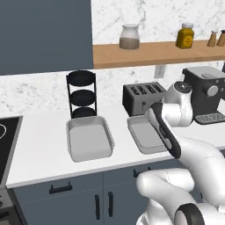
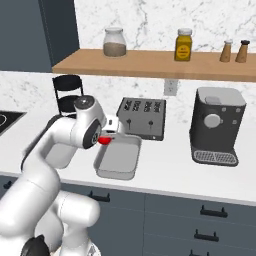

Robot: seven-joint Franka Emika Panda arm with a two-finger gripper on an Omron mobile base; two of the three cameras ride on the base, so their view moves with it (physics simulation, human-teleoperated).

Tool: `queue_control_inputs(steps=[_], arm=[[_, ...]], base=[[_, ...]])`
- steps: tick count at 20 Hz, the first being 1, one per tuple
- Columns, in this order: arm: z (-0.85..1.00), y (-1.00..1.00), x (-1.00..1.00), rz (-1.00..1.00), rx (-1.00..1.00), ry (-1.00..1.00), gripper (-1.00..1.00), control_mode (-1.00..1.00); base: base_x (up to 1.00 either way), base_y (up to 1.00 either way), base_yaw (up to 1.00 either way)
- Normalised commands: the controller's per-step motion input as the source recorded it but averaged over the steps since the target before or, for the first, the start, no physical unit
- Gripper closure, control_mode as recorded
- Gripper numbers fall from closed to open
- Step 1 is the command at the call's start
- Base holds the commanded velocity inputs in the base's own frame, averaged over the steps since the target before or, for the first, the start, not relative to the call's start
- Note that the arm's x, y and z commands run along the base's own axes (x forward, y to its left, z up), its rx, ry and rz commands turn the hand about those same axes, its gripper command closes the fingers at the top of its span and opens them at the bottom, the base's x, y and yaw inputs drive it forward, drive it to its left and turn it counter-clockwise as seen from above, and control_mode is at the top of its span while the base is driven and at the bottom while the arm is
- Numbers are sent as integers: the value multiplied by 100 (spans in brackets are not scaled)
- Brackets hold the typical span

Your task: Place one tomato and one chicken drumstick in each tupperware on the nearby counter, to pack two identical lunches.

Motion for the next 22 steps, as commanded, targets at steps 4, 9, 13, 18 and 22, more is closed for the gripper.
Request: queue_control_inputs(steps=[4,9,13,18,22], arm=[[-61,0,68,-1,0,0,100,-100],[-45,0,49,0,0,9,100,-100],[-37,0,36,0,0,14,100,-100],[-34,-10,29,0,0,5,100,-100],[-40,-23,28,0,0,0,100,-100]], base=[[0,0,0],[0,0,0],[0,0,0],[0,0,0],[0,0,0]])
